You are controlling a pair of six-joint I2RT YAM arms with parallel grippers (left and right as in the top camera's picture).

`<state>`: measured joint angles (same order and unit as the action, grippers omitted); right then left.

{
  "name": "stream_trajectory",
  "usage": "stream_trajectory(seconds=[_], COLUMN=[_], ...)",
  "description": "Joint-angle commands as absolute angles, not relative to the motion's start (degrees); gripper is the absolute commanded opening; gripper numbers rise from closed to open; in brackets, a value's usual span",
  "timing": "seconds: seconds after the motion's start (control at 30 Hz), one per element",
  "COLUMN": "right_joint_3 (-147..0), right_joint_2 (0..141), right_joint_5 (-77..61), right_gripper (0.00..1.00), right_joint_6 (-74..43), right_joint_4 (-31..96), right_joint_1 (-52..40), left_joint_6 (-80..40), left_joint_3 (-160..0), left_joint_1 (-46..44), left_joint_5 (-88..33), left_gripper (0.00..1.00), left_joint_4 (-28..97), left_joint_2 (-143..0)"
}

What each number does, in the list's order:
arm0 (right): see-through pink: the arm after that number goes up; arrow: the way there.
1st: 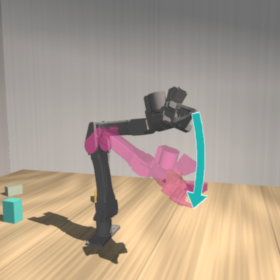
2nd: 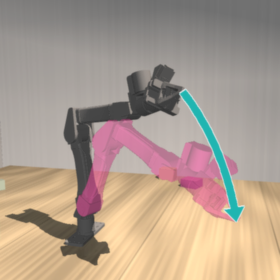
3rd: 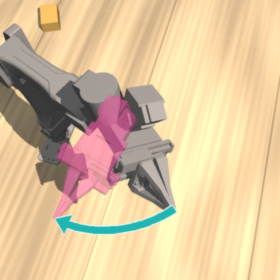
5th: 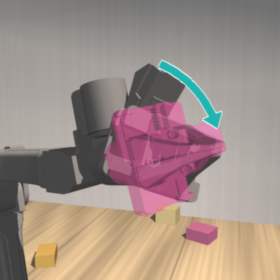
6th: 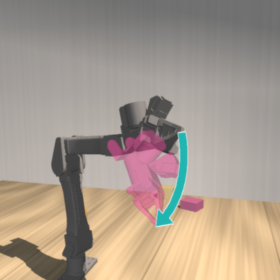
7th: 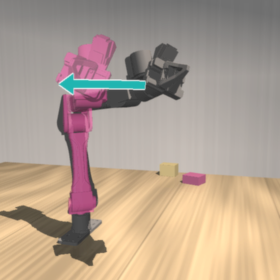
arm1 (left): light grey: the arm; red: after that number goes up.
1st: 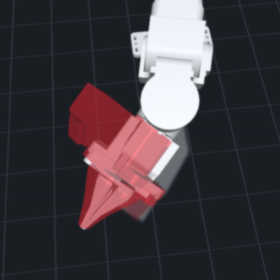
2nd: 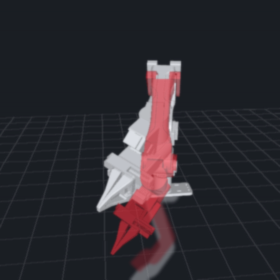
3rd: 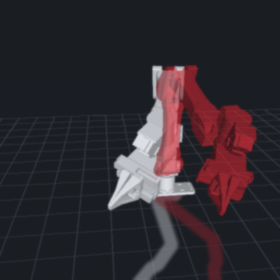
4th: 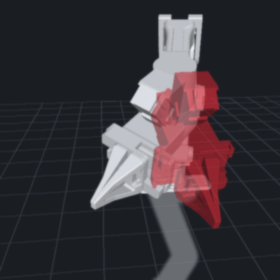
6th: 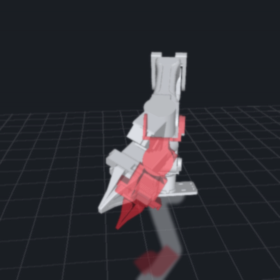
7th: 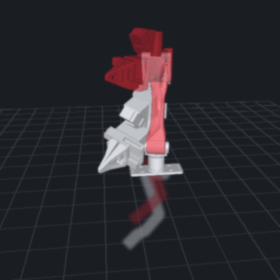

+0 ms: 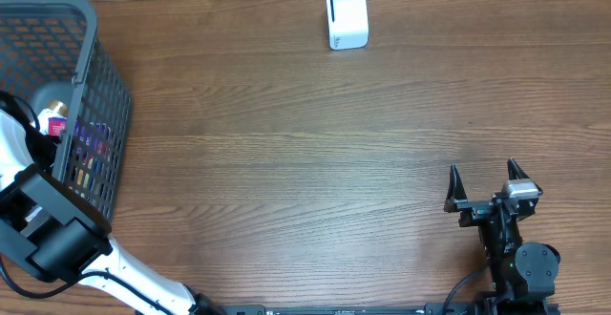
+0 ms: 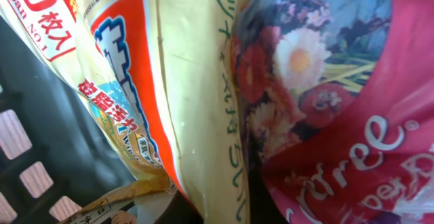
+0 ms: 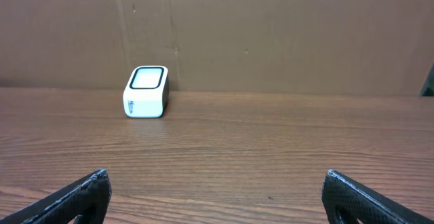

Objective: Scan the item barcode
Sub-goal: 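Grasp the yellow snack bag and pink Carefree box with left gripper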

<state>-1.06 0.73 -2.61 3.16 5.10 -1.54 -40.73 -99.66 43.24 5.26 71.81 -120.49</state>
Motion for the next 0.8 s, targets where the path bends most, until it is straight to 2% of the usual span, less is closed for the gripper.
stream_trajectory(seconds=[0.0, 0.2, 0.43, 0.77], right_joint_3=[-0.5, -0.5, -0.5, -0.5], right_joint_2=[0.2, 0.2, 0.2, 0.2], right_joint_5=[-2.6, -2.6, -2.6, -2.6], right_gripper=[1.0, 1.0, 1.0, 1.0], right_joint_6=[2.8, 2.8, 2.8, 2.8], right_joint_4=[4.7, 4.7, 4.7, 4.7], right_joint_1=[-1.7, -1.7, -1.7, -1.7], left_joint_6=[-37.4, -35.5, -30.6, -30.5], left_joint_3=[-98.1, -105.8, -117.6, -119.0], left_joint_1=[44.0, 43.9, 43.5, 38.9], left_joint_5=[7.4, 6.5, -3.3, -3.5], left_gripper=[0.04, 0.04, 0.04, 0.04], left_joint_4=[72.2, 77.1, 80.2, 75.9], left_joint_2=[-123.3, -122.1, -117.3, -106.1])
